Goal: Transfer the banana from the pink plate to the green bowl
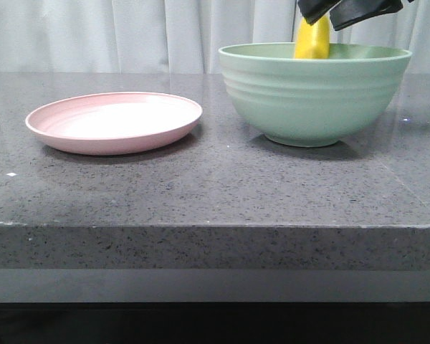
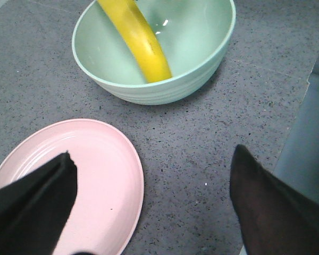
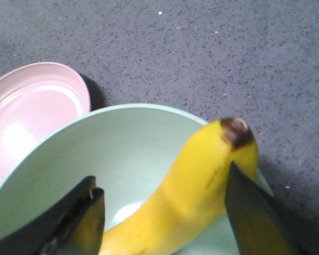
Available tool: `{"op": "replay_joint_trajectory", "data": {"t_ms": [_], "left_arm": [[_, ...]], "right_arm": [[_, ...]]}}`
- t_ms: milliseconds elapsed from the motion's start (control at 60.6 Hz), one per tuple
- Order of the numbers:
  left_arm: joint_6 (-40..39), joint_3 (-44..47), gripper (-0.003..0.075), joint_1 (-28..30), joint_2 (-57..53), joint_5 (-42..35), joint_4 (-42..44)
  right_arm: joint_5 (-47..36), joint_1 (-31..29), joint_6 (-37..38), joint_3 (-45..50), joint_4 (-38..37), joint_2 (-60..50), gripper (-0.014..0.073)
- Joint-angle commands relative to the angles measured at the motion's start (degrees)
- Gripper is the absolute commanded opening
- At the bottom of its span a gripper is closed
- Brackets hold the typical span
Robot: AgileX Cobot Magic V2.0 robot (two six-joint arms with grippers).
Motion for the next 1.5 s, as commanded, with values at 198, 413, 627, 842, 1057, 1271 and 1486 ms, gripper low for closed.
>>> {"op": "replay_joint_trajectory", "data": {"t_ms": [198, 413, 627, 842, 1057, 1271, 1486], "left_arm": [[-0.52, -1.64, 0.0563, -0.41, -1.22, -3.56, -1.56], [-0.52, -1.64, 0.0563, -0.41, -1.22, -3.56, -1.56], [-0.52, -1.64, 0.0563, -0.41, -1.22, -3.56, -1.56], [-0.52, -1.64, 0.0563, -0.41, -1.22, -3.56, -1.56], [-0.52, -1.64, 0.0563, -0.41, -1.22, -3.56, -1.56], [-0.52, -1.64, 0.0562, -0.41, -1.22, -3.56, -1.56], [-0.52, -1.64, 0.0441, -0.41, -1.22, -3.56, -1.56]], "right_arm": [[-0.15, -0.40, 12.01, -1.88, -14.80, -9.34, 0.0468], [10.24, 2.46, 23.92, -1.23, -22.03, -17.67, 0.0468], [10.51, 9.04, 27.27, 7.71, -23.56, -29.25, 0.0468], [8.60, 9.78, 30.43, 17.41, -25.75, -41.58, 0.0468], [5.55, 9.78, 35.27, 26.85, -31.14, -52.65, 0.0468], [-2.37, 9.78, 35.26, 33.63, -31.08, -60.66, 0.0468], [-5.02, 9.78, 35.26, 35.40, -31.04, -62.18, 0.0391]]}}
